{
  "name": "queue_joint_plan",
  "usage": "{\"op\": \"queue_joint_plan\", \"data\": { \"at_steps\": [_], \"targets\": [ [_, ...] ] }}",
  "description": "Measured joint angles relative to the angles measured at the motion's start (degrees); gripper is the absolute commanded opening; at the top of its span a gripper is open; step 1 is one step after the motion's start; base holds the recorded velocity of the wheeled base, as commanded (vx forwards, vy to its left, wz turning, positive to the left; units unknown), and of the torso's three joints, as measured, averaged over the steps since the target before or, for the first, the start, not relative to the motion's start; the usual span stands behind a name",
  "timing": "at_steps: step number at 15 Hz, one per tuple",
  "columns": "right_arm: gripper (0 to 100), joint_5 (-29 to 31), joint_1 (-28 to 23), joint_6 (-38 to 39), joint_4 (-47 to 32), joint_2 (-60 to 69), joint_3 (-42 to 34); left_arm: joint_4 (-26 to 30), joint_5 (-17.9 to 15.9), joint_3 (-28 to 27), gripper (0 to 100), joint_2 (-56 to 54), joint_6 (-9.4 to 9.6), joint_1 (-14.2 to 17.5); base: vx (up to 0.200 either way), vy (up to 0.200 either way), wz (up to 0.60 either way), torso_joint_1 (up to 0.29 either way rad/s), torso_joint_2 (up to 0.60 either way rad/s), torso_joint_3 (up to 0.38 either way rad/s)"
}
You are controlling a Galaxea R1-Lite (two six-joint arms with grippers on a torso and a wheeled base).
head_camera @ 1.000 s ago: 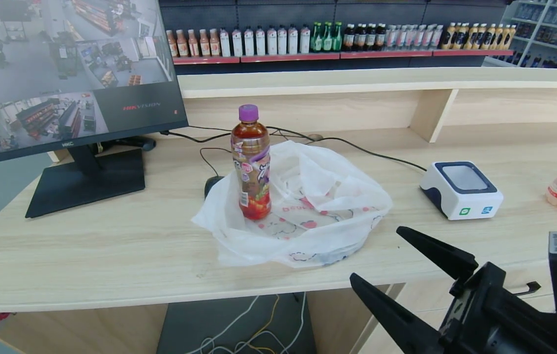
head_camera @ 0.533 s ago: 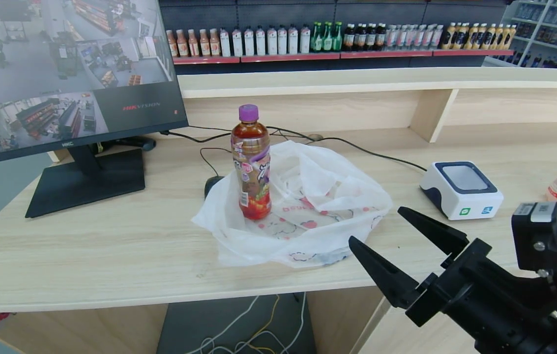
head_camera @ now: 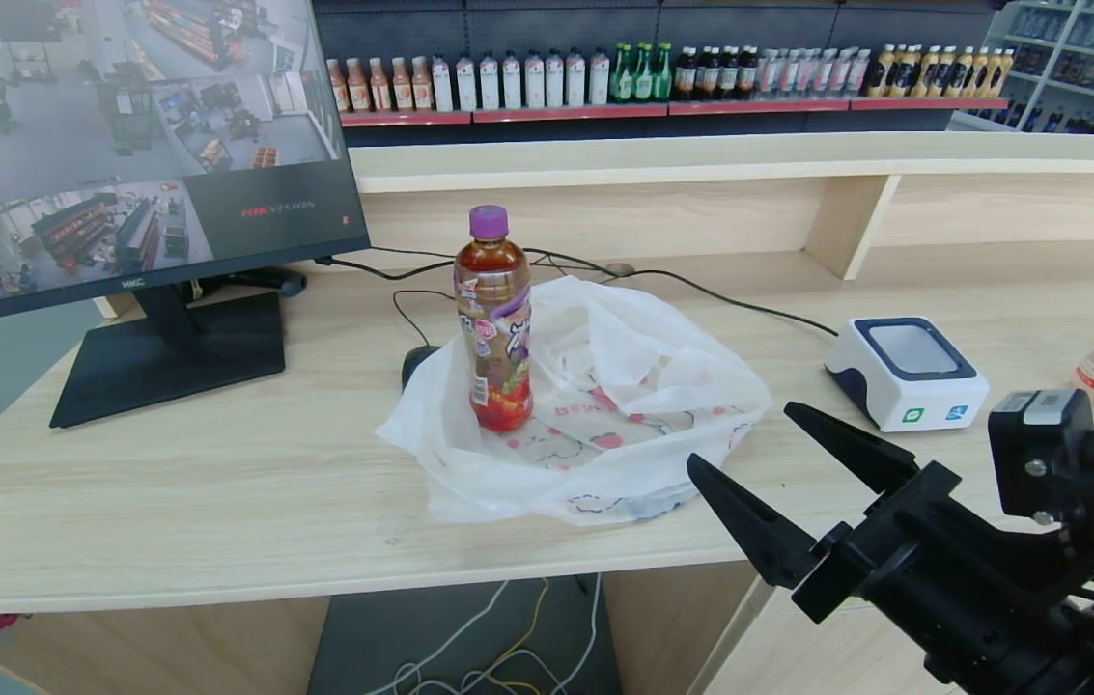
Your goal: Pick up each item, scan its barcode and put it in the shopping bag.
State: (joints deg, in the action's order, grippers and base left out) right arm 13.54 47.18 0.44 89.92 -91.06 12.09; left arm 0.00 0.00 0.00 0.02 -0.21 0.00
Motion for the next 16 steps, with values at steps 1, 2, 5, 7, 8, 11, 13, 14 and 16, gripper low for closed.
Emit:
{"op": "queue_joint_plan", "data": {
  "at_steps": [1,2,5,7,8,11,13,14,16],
  "targets": [
    [100,0.05,0.0,-0.01,0.02,0.11,0.02,0.0,0.0,0.0,100,0.0,-0.06,0.0,0.0,-0.2,0.0,0.002,0.0,0.002],
    [100,0.05,0.0,0.0,0.02,0.18,0.02,0.0,0.0,0.0,100,0.0,-0.04,0.0,0.0,-0.2,0.0,0.007,0.01,-0.002],
    [100,-0.05,0.12,-0.04,0.0,0.29,-0.02,0.05,0.0,0.0,100,0.0,-0.04,-0.05,0.0,-0.2,0.0,0.002,0.0,0.005],
    [100,0.0,0.11,-0.04,-0.01,0.3,0.06,0.0,-0.02,0.0,100,0.0,0.02,0.07,0.0,-0.2,0.0,0.01,0.0,0.002],
    [100,-0.02,0.15,-0.06,0.1,0.4,0.09,0.02,0.0,0.0,100,0.0,0.02,-0.05,0.0,-0.2,0.0,-0.012,0.0,0.002],
    [100,0.0,0.06,-0.09,0.05,1.51,-0.22,0.0,-0.02,0.0,100,0.0,0.05,0.0,0.0,-0.2,0.0,0.002,0.0,0.002],
    [100,0.0,0.09,-0.09,0.07,2.28,-0.66,0.0,0.0,0.0,100,0.0,0.05,0.0,0.0,-0.2,0.0,0.005,0.0,0.002],
    [100,0.0,0.09,-0.09,0.0,2.4,-0.74,0.0,0.0,0.0,100,0.0,0.05,0.0,0.0,-0.2,0.0,0.002,0.0,-0.002],
    [100,0.0,0.09,-0.11,0.02,2.43,-0.79,0.0,0.0,0.0,100,0.0,0.05,0.0,0.0,-0.2,0.0,0.005,0.0,0.005]
  ]
}}
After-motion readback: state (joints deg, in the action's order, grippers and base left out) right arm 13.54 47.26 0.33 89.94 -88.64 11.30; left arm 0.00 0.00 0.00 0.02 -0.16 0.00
